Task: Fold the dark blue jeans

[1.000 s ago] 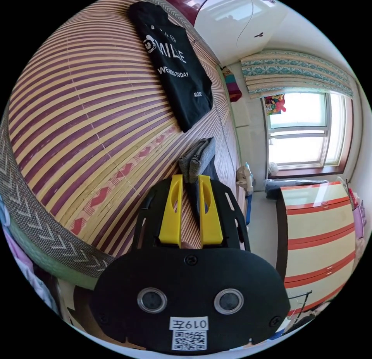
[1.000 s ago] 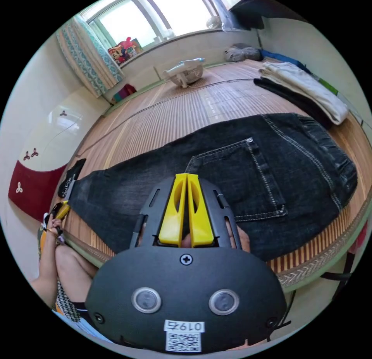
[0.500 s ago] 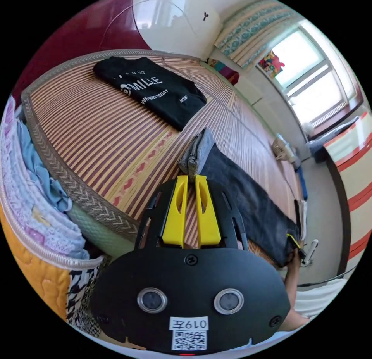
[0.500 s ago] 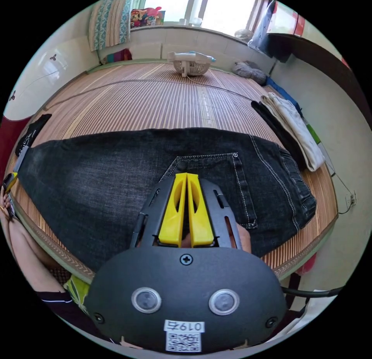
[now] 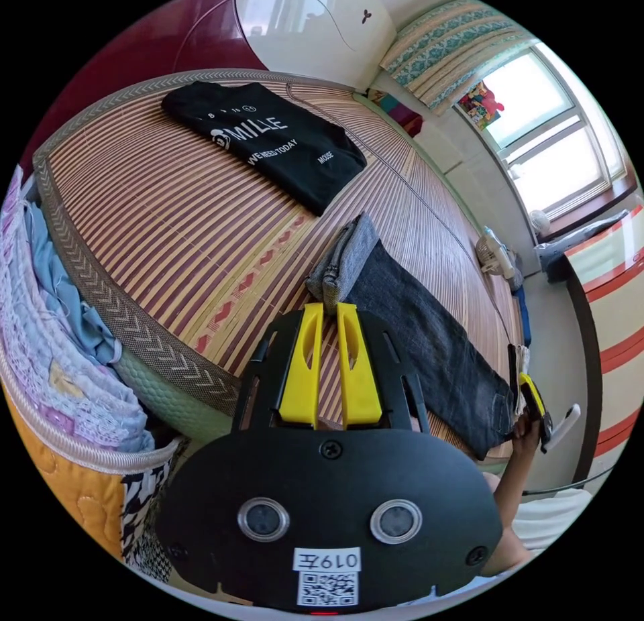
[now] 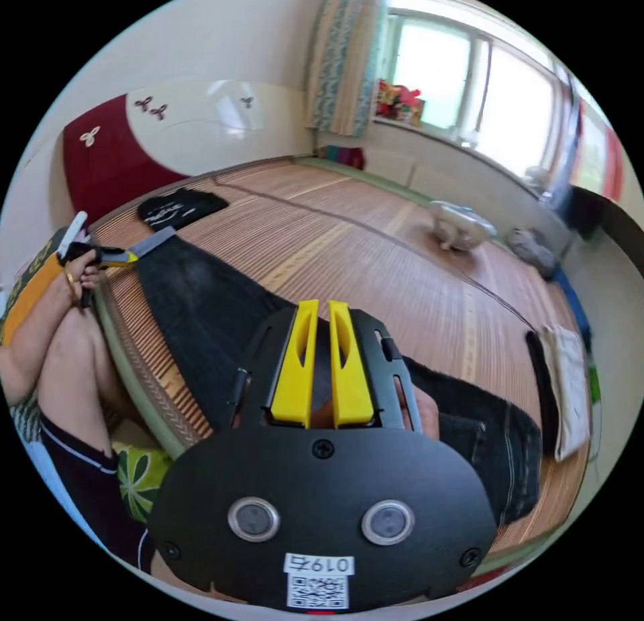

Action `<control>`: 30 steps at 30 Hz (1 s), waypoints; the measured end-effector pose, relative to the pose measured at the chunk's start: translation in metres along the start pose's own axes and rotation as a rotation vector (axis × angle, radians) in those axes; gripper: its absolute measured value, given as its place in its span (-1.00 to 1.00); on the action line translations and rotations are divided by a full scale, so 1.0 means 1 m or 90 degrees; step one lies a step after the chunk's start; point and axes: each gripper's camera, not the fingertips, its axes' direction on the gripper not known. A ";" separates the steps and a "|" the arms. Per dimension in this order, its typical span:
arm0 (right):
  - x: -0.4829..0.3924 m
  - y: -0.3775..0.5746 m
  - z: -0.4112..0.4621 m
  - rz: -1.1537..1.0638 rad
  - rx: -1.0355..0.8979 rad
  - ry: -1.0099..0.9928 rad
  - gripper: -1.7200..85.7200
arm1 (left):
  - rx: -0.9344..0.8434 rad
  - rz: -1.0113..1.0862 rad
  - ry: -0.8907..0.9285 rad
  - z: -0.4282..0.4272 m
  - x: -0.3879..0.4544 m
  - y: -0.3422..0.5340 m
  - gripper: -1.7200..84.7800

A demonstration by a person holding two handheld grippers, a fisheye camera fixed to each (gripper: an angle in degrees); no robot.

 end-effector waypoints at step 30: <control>-0.135 -0.118 0.152 -0.237 -0.253 0.066 -0.97 | -0.026 0.115 -0.100 0.028 0.072 0.027 -0.93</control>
